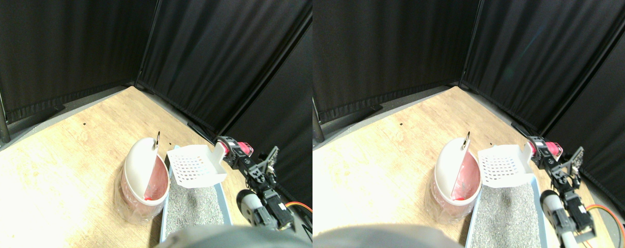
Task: Scoop (unimanual)
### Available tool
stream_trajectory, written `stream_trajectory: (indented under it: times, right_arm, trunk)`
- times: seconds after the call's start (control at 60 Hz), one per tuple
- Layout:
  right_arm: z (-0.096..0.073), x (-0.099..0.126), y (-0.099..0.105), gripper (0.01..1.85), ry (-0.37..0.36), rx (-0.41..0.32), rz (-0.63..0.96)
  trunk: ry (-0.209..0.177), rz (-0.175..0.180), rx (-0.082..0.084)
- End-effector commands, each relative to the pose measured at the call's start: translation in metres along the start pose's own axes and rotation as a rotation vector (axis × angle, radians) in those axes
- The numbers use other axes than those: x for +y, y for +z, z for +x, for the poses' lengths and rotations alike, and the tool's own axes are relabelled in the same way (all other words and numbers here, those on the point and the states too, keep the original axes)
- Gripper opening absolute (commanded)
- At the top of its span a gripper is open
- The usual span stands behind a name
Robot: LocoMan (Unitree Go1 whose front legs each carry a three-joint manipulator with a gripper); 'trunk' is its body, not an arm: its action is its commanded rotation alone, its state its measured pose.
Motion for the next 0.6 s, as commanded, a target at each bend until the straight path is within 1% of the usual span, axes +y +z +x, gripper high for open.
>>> stream_trajectory:
  times: [0.017, 0.067, 0.167, 0.233, 0.283, 0.417, 0.45, 0.567, 0.583, 0.6]
  right_arm:
    - [-0.002, -0.008, 0.002, 0.05, -0.031, -0.05, 0.025]
    - [-0.003, -0.013, -0.001, 0.05, -0.019, -0.079, 0.056]
    - [-0.005, -0.021, -0.005, 0.05, -0.031, -0.11, 0.118]
    - [-0.009, -0.027, -0.009, 0.05, -0.075, -0.126, 0.16]
    - [-0.013, -0.032, -0.012, 0.05, -0.094, -0.144, 0.179]
    - [-0.018, -0.041, -0.019, 0.05, -0.101, -0.179, 0.205]
    - [-0.019, -0.045, -0.023, 0.05, -0.115, -0.185, 0.226]
    - [-0.022, -0.053, -0.03, 0.05, -0.146, -0.217, 0.279]
    - [-0.024, -0.056, -0.034, 0.05, -0.168, -0.232, 0.297]
    - [-0.025, -0.057, -0.036, 0.05, -0.171, -0.235, 0.3]
  trunk:
    - [-0.005, 0.018, 0.006]
    - [-0.011, 0.022, 0.011]
    - [-0.024, 0.032, 0.017]
    - [-0.034, 0.038, 0.017]
    - [-0.043, 0.045, 0.023]
    - [-0.059, 0.057, 0.028]
    - [-0.064, 0.061, 0.028]
    - [-0.084, 0.077, 0.039]
    - [-0.089, 0.08, 0.041]
    - [-0.091, 0.082, 0.042]
